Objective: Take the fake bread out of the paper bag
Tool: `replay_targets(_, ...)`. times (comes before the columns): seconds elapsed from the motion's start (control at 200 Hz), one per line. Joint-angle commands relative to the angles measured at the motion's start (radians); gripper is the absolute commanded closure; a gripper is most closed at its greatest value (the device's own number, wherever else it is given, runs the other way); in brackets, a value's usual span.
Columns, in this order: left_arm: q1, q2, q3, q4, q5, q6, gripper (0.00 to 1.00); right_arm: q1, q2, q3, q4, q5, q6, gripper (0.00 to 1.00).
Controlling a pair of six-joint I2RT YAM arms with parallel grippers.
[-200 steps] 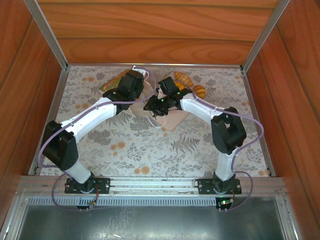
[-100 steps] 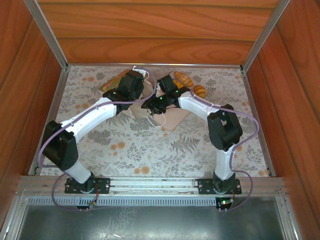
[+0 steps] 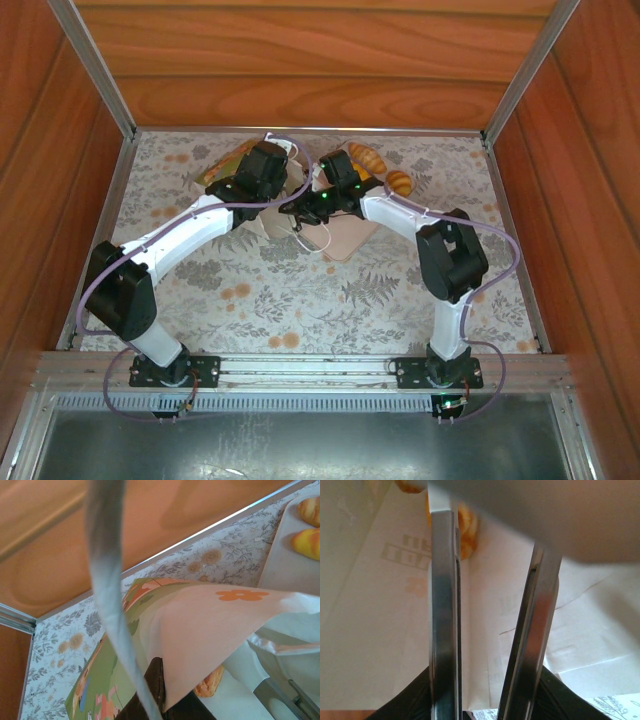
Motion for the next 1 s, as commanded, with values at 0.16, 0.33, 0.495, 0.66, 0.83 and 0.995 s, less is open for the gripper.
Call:
replay_targets(0.16,-0.006,0.011,0.001,0.008,0.009,0.000,1.00,0.004,-0.097,-0.078,0.104,-0.105,0.008,0.56)
replay_targets(0.33,-0.008,0.005,-0.005,0.009,0.002,0.000,1.00,0.001,-0.135,-0.085,-0.018,-0.046,-0.010,0.56)
replay_targets(0.495,-0.008,0.001,-0.006,0.010,0.001,0.002,1.00,-0.004,-0.178,-0.088,-0.121,0.028,-0.019,0.56)
replay_targets(0.66,-0.007,0.000,-0.008,0.008,0.001,0.002,1.00,-0.012,-0.203,-0.090,-0.185,0.068,-0.030,0.56)
replay_targets(0.83,-0.006,-0.001,-0.006,0.010,-0.002,0.004,1.00,-0.019,-0.185,-0.055,-0.256,0.116,-0.066,0.56)
replay_targets(0.995,-0.008,0.001,-0.001,0.009,-0.002,0.009,1.00,-0.020,-0.137,-0.005,-0.274,0.114,-0.104,0.55)
